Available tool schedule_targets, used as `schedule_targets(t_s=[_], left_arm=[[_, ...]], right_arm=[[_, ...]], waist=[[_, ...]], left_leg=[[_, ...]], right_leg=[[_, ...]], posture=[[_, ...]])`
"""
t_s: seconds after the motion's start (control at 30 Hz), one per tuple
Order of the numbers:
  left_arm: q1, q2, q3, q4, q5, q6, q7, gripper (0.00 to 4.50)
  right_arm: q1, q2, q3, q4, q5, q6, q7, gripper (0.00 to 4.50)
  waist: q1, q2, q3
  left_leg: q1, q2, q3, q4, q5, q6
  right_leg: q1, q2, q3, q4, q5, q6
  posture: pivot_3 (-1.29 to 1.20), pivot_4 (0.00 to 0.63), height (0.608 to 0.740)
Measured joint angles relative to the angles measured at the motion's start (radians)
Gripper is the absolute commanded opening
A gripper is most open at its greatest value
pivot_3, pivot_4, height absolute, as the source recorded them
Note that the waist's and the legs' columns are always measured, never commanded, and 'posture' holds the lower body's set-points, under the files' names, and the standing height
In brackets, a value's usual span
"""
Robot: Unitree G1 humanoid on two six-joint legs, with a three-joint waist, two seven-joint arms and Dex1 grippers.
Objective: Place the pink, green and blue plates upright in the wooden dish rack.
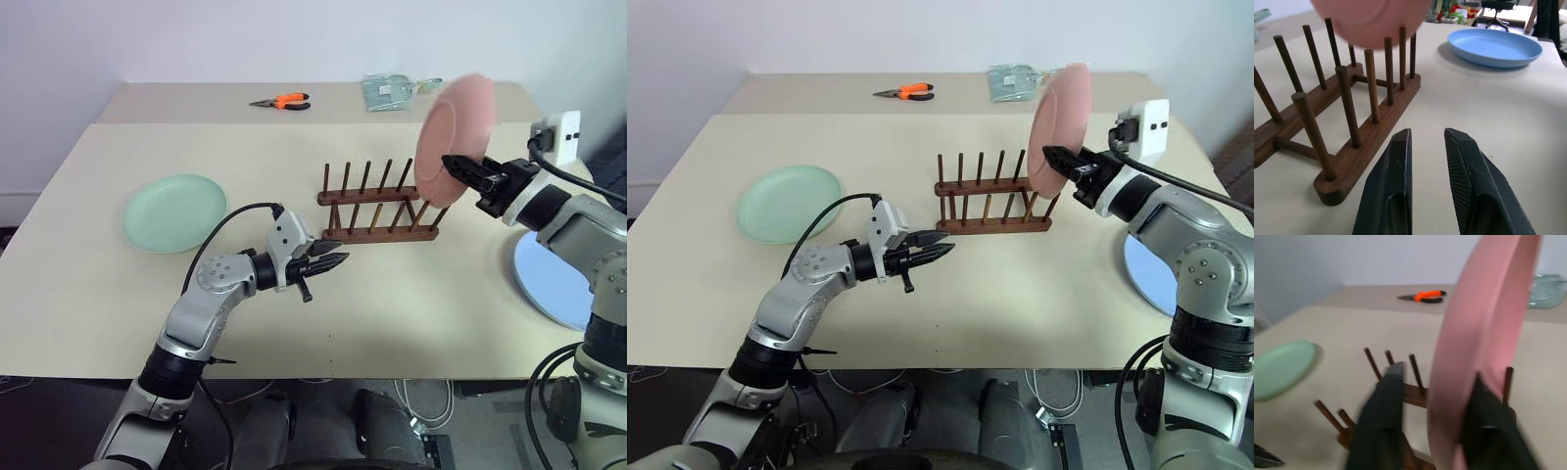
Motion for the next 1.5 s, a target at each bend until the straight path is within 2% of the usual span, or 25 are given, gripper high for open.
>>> schedule_targets(t_s=[0.03, 0.07, 0.1, 0.17, 0.23, 0.3, 0.37, 0.47, 0.6, 0.73, 0.83, 0.93, 1.07, 1.17, 1.3, 1.43, 1.5], left_arm=[[0.000, -0.001, 0.004, -0.002, -0.014, 0.017, 0.000, 2.40], [0.000, -0.002, 0.009, -0.002, -0.030, 0.031, 0.001, 2.96], [0.000, -0.001, 0.016, -0.002, -0.043, 0.042, 0.002, 3.33], [0.000, 0.000, 0.037, -0.002, -0.053, 0.045, 0.012, 4.45], [-0.010, -0.005, 0.080, 0.010, -0.045, 0.027, 0.070, 4.45], [-0.046, -0.015, 0.166, 0.073, -0.016, -0.004, 0.189, 4.50], [-0.106, -0.029, 0.282, 0.164, 0.017, -0.014, 0.350, 4.50], [-0.170, -0.023, 0.428, 0.267, 0.076, -0.013, 0.598, 4.50], [-0.216, 0.035, 0.632, 0.387, 0.148, 0.092, 0.944, 4.50], [-0.206, 0.070, 0.749, 0.391, 0.145, 0.230, 1.044, 4.50], [-0.179, 0.049, 0.813, 0.373, 0.098, 0.341, 1.062, 4.50], [-0.159, -0.016, 0.884, 0.347, 0.032, 0.417, 1.073, 3.65], [-0.161, -0.067, 0.945, 0.294, -0.059, 0.440, 1.062, 1.66], [-0.161, -0.085, 0.947, 0.285, -0.098, 0.439, 1.049, 0.06], [-0.170, -0.097, 0.923, 0.255, -0.132, 0.415, 1.007, 0.02], [-0.178, -0.123, 0.760, 0.158, -0.153, 0.358, 0.872, 0.02], [-0.219, -0.138, 0.674, 0.096, -0.169, 0.331, 0.818, 0.02]], right_arm=[[0.000, -0.010, 0.019, -0.001, -0.038, -0.039, 0.000, 3.12], [0.000, -0.021, 0.031, -0.001, -0.079, -0.081, 0.001, 3.13], [0.000, -0.031, 0.038, 0.000, -0.115, -0.120, 0.003, 3.13], [-0.001, -0.070, 0.059, 0.004, -0.198, -0.208, 0.013, 3.13], [-0.016, -0.120, 0.081, 0.036, -0.295, -0.322, 0.026, 3.13], [-0.066, -0.146, 0.069, 0.072, -0.338, -0.395, 0.047, 3.73], [-0.125, -0.146, 0.053, 0.067, -0.317, -0.422, 0.085, 4.47], [-0.157, -0.144, 0.071, 0.006, -0.274, -0.435, 0.162, 4.47], [-0.148, -0.123, 0.202, -0.145, -0.220, -0.391, 0.248, 4.47], [-0.113, -0.069, 0.311, -0.209, -0.210, -0.373, 0.280, 4.47], [-0.101, -0.034, 0.360, -0.216, -0.224, -0.377, 0.284, 4.47], [-0.077, -0.019, 0.389, -0.218, -0.246, -0.379, 0.288, 4.50], [-0.072, -0.015, 0.392, -0.218, -0.276, -0.388, 0.288, 4.50], [-0.062, -0.015, 0.408, -0.218, -0.306, -0.393, 0.295, 4.50], [-0.059, -0.019, 0.420, -0.213, -0.325, -0.382, 0.305, 4.50], [-0.082, -0.022, 0.482, -0.201, -0.424, -0.424, 0.318, 4.50], [-0.114, -0.022, 0.565, -0.189, -0.526, -0.499, 0.334, 4.50]], waist=[[0.000, 0.000, 0.000], [0.000, 0.000, 0.000], [0.000, 0.000, 0.000], [0.000, 0.000, 0.000], [0.000, 0.000, 0.000], [-0.001, 0.000, 0.000], [-0.008, 0.000, 0.000], [-0.023, -0.002, -0.001], [-0.041, -0.003, -0.001], [-0.031, -0.006, -0.002], [-0.019, -0.008, -0.003], [-0.019, -0.009, -0.003], [-0.022, -0.009, -0.003], [-0.022, -0.009, -0.003], [-0.021, -0.010, -0.003], [-0.021, -0.011, -0.003], [-0.023, -0.011, -0.003]], left_leg=[[0.000, 0.000, 0.000, 0.000, 0.000, 0.000], [0.000, 0.000, 0.000, 0.000, 0.000, 0.000], [0.000, 0.000, 0.000, 0.000, 0.000, 0.000], [0.000, 0.000, 0.000, 0.000, 0.000, 0.000], [0.000, 0.000, 0.001, 0.000, 0.000, -0.001], [0.001, 0.000, 0.000, 0.000, 0.001, -0.002], [0.002, 0.002, 0.000, -0.001, 0.001, -0.002], [0.003, 0.003, -0.002, -0.002, 0.001, -0.002], [0.003, 0.003, -0.002, -0.002, 0.001, -0.002], [0.002, 0.001, -0.003, -0.001, 0.001, -0.003], [0.001, 0.001, -0.005, 0.000, 0.002, -0.004], [0.000, 0.001, -0.005, 0.000, 0.002, -0.005], [0.000, 0.001, -0.005, -0.001, 0.003, -0.006], [0.000, 0.001, -0.005, -0.001, 0.003, -0.006], [0.000, 0.001, -0.005, -0.001, 0.003, -0.006], [-0.002, 0.001, -0.005, 0.000, 0.004, -0.007], [-0.002, 0.001, -0.005, 0.000, 0.005, -0.009]], right_leg=[[0.000, 0.000, 0.000, 0.000, 0.000, 0.000], [0.000, 0.000, 0.000, 0.000, 0.000, 0.000], [0.000, 0.000, 0.000, 0.000, 0.000, 0.000], [0.000, 0.000, 0.000, 0.000, 0.000, 0.000], [0.000, 0.000, 0.000, 0.000, 0.000, 0.000], [0.000, 0.000, 0.000, 0.000, 0.000, 0.000], [0.000, 0.002, 0.000, 0.000, -0.001, 0.002], [0.001, 0.003, 0.000, 0.000, 0.000, 0.002], [0.000, 0.003, 0.000, 0.001, 0.001, 0.001], [0.001, 0.003, 0.000, 0.001, 0.002, 0.002], [0.001, 0.003, 0.000, 0.001, 0.002, 0.002], [-0.001, 0.003, 0.000, 0.001, 0.002, 0.002], [-0.001, 0.003, 0.000, 0.002, 0.002, 0.002], [-0.001, 0.003, 0.000, 0.003, 0.002, 0.002], [-0.001, 0.003, 0.000, 0.002, 0.002, 0.002], [-0.002, 0.003, -0.001, 0.002, 0.003, 0.001], [-0.002, 0.003, -0.001, 0.002, 0.003, 0.002]], posture=[[0.00, 0.150, 0.740], [0.00, 0.150, 0.740], [0.00, 0.150, 0.740], [0.00, 0.150, 0.740], [0.00, 0.150, 0.740], [0.00, 0.150, 0.740], [0.00, 0.150, 0.740], [0.00, 0.150, 0.740], [0.00, 0.150, 0.740], [0.00, 0.150, 0.740], [0.00, 0.150, 0.740], [0.00, 0.150, 0.740], [0.00, 0.150, 0.740], [0.00, 0.150, 0.740], [0.00, 0.150, 0.740], [0.00, 0.150, 0.740], [0.00, 0.150, 0.740]])
